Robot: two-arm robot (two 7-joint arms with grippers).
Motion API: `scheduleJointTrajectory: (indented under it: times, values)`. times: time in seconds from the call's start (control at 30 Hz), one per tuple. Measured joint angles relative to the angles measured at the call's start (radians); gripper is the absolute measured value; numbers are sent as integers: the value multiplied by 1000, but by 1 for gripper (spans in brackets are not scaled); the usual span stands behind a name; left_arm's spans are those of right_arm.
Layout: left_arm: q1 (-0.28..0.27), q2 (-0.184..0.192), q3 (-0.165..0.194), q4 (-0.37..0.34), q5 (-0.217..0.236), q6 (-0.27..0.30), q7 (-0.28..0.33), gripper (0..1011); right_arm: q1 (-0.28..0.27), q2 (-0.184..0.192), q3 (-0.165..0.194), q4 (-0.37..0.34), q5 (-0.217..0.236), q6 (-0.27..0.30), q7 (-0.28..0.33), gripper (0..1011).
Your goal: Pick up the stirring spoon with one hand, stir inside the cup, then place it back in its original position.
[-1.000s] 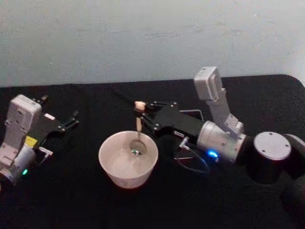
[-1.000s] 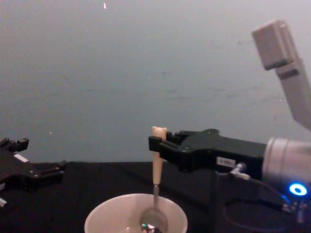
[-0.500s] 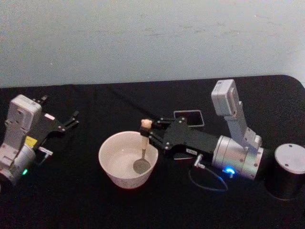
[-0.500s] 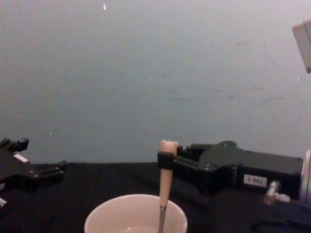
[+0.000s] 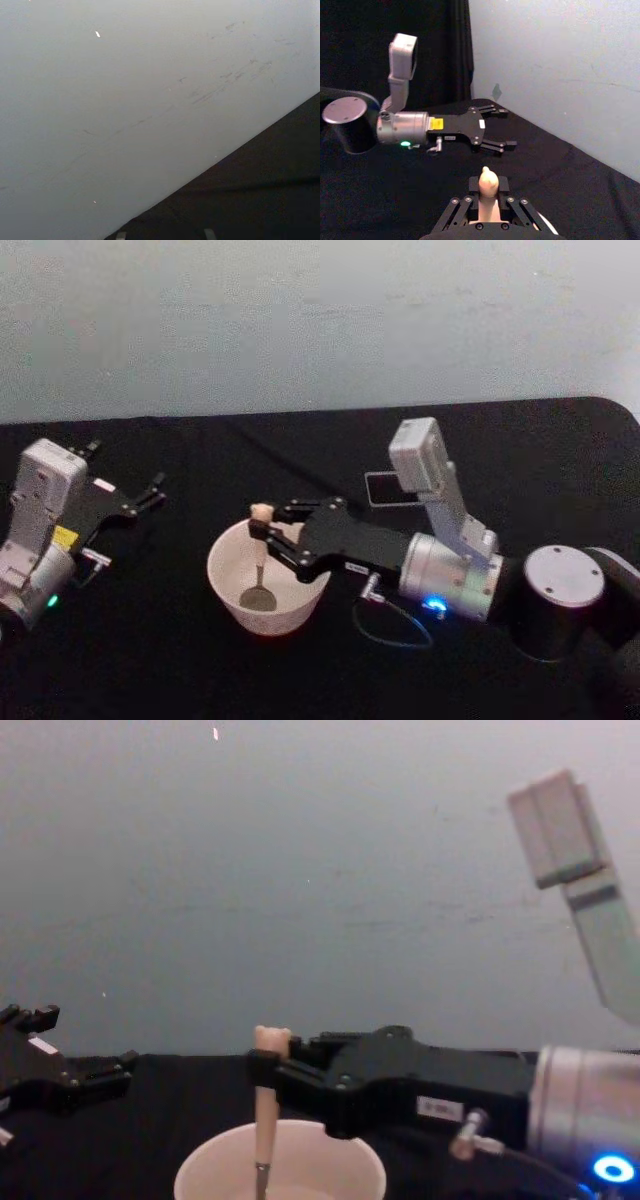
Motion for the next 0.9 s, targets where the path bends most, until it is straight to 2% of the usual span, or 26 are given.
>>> scheduleJointTrajectory:
  times: [0.33, 0.57, 0.77, 0.9]
  values:
    - [0, 0, 0, 0, 0, 0, 0, 1001, 65, -86, -12, 106, -25, 5, -49, 214]
    - [0, 0, 0, 0, 0, 0, 0, 1001, 93, -123, 12, 164, -40, 1, -86, 214]
    - [0, 0, 0, 0, 0, 0, 0, 1002, 87, -112, 38, 157, -42, -3, -93, 214]
    - [0, 0, 0, 0, 0, 0, 0, 1001, 65, -79, 58, 121, -38, -1, -85, 214]
